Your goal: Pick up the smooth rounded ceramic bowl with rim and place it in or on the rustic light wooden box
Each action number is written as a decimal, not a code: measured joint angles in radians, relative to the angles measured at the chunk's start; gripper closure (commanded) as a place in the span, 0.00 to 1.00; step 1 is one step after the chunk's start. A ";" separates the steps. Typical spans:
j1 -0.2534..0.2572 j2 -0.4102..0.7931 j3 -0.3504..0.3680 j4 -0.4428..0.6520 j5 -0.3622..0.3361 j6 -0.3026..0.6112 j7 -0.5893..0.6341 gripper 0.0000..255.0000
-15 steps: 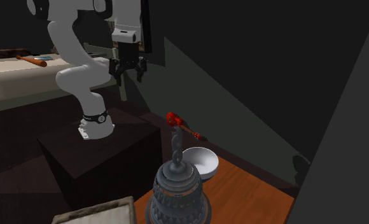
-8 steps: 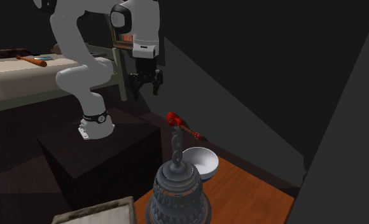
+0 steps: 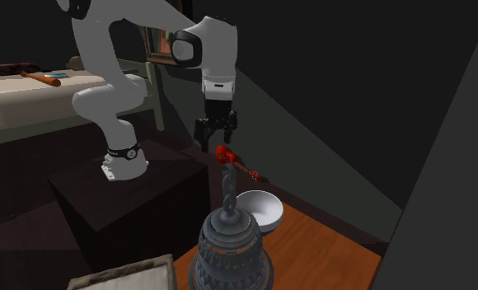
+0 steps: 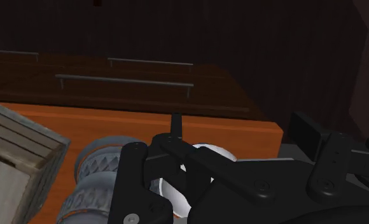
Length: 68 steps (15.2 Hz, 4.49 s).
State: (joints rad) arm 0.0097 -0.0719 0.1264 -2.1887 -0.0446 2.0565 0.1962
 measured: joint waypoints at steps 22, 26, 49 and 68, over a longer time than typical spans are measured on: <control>0.052 0.625 -0.001 0.541 -0.100 0.129 0.058 0.00; 0.052 0.630 -0.002 0.533 -0.102 0.142 0.059 0.00; 0.049 0.575 0.004 0.557 -0.091 0.065 0.050 1.00; 0.048 0.495 0.013 0.696 -0.071 -0.154 0.028 1.00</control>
State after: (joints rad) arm 0.0576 0.4227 0.1393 -1.4923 -0.1159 1.9024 0.2245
